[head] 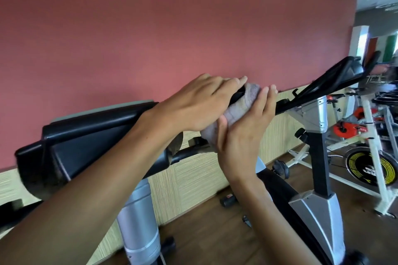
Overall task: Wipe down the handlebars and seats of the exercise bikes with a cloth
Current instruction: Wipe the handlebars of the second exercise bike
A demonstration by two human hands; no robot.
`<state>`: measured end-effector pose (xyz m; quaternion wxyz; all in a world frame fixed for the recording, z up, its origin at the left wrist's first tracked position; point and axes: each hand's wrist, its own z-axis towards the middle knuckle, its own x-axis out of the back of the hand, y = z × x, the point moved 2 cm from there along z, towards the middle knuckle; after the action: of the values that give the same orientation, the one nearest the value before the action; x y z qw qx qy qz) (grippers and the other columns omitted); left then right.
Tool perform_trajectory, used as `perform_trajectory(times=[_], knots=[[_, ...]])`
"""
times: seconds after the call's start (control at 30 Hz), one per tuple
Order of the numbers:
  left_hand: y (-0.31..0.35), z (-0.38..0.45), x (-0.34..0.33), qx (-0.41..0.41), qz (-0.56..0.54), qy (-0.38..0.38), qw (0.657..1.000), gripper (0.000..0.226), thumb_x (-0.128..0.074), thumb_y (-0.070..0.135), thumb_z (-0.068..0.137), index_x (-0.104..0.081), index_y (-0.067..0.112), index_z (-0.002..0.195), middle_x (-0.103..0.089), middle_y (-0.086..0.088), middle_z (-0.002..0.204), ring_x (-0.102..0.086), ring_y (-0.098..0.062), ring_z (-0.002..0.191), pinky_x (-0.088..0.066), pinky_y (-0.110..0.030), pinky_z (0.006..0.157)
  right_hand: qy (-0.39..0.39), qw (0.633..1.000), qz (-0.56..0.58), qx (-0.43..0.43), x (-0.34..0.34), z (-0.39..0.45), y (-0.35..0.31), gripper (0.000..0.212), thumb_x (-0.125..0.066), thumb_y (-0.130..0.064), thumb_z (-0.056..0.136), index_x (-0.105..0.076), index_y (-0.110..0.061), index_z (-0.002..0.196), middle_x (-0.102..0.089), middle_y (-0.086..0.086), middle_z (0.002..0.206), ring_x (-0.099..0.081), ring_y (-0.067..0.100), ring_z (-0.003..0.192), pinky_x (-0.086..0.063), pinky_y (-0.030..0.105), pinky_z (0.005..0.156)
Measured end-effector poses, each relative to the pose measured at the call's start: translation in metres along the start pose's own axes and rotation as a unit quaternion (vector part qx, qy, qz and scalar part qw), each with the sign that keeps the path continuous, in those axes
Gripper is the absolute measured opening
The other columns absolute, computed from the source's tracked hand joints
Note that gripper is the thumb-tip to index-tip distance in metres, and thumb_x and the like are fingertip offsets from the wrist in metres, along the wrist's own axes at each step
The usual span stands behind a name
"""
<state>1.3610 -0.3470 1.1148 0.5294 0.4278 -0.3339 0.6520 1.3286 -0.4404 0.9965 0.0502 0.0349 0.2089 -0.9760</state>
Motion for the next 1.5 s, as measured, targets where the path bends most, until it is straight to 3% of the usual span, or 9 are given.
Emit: perform_trajectory(times=[0.2,0.3,0.6,0.73,0.83,0.9,1.1,1.27,1.5], knots=[[0.002,-0.003,-0.002,0.006,-0.097,0.018,0.995,0.051,-0.017,0.028,0.112,-0.040,0.027,0.157,-0.036,0.014,0.161,-0.029,0.000,0.148,-0.019,-0.005,0.110,-0.074,0.977,0.098,-0.175,-0.014,-0.064,0.042,0.085,-0.069,-0.030,0.088,-0.016,-0.025,0.155,-0.015,0.017,0.161,-0.027,0.040,0.149,-0.029,0.058,0.120],[-0.002,-0.002,-0.005,0.004,-0.116,0.020,0.993,0.055,-0.017,0.037,0.107,-0.042,0.029,0.156,-0.037,0.015,0.161,-0.031,0.001,0.148,-0.021,-0.017,0.121,-0.132,0.973,0.128,-0.142,-0.009,-0.064,0.047,0.080,-0.060,-0.054,0.094,-0.006,-0.043,0.151,0.008,-0.016,0.162,0.002,0.014,0.156,-0.017,0.044,0.126],[-0.004,0.002,-0.011,0.009,-0.107,0.042,0.993,0.063,-0.015,0.047,0.100,-0.042,0.033,0.155,-0.038,0.020,0.159,-0.028,0.011,0.145,-0.020,-0.022,0.125,-0.066,0.995,0.068,-0.039,0.002,-0.006,0.007,0.073,-0.056,-0.039,0.101,-0.013,-0.011,0.153,-0.007,0.026,0.160,-0.019,0.041,0.150,-0.027,0.052,0.122],[0.002,0.002,-0.011,0.041,-0.137,0.057,0.988,0.053,-0.023,0.034,0.106,-0.049,0.028,0.152,-0.044,0.017,0.155,-0.034,0.015,0.138,-0.018,0.002,0.108,-0.136,0.982,0.106,-0.078,0.002,-0.038,0.028,0.082,-0.079,-0.013,0.087,-0.022,-0.012,0.147,-0.023,0.029,0.152,-0.023,0.014,0.135,-0.012,0.011,0.118],[0.016,0.002,-0.010,0.087,-0.078,0.074,0.990,0.049,-0.024,0.033,0.109,-0.050,0.029,0.151,-0.046,0.014,0.155,-0.037,0.004,0.142,-0.021,-0.003,0.111,-0.236,0.940,0.185,-0.162,-0.001,-0.052,0.063,0.065,-0.069,-0.016,0.091,-0.031,-0.014,0.145,-0.041,0.013,0.142,-0.042,0.019,0.130,-0.039,0.041,0.114],[0.029,0.000,-0.010,0.131,-0.038,0.082,0.987,0.045,-0.028,0.032,0.112,-0.049,0.029,0.152,-0.046,0.014,0.155,-0.037,-0.002,0.145,-0.022,-0.012,0.115,-0.285,0.930,0.207,-0.106,0.015,-0.058,0.087,0.058,-0.060,-0.011,0.094,-0.036,-0.025,0.144,-0.050,-0.004,0.128,-0.056,0.034,0.101,-0.053,0.058,0.080],[0.066,0.004,-0.019,0.221,0.078,0.083,0.969,0.047,-0.045,0.031,0.108,-0.043,0.024,0.155,-0.044,0.006,0.159,-0.040,-0.013,0.144,-0.019,-0.014,0.106,-0.288,0.919,0.262,-0.063,0.078,-0.029,0.138,0.098,-0.061,0.005,0.096,-0.019,-0.077,0.129,-0.030,-0.048,0.122,-0.043,-0.010,0.114,-0.036,0.004,0.087],[0.069,0.003,-0.028,0.252,0.101,0.098,0.958,0.049,-0.047,0.019,0.107,-0.045,0.025,0.155,-0.047,0.006,0.156,-0.039,-0.009,0.145,-0.019,-0.018,0.121,-0.359,0.861,0.360,-0.023,0.045,-0.003,0.104,0.057,-0.047,-0.034,0.104,-0.021,-0.029,0.154,-0.031,-0.011,0.148,-0.036,0.024,0.139,-0.035,0.048,0.115],[0.072,0.009,-0.036,0.254,0.092,0.155,0.950,0.041,-0.050,0.000,0.104,-0.059,0.012,0.142,-0.060,0.007,0.129,-0.055,-0.005,0.122,-0.036,-0.011,0.104,-0.340,0.821,0.458,-0.030,0.002,0.017,0.087,0.061,-0.062,-0.051,0.096,-0.046,-0.016,0.143,-0.055,-0.004,0.133,-0.054,0.012,0.127,-0.048,0.039,0.104]])
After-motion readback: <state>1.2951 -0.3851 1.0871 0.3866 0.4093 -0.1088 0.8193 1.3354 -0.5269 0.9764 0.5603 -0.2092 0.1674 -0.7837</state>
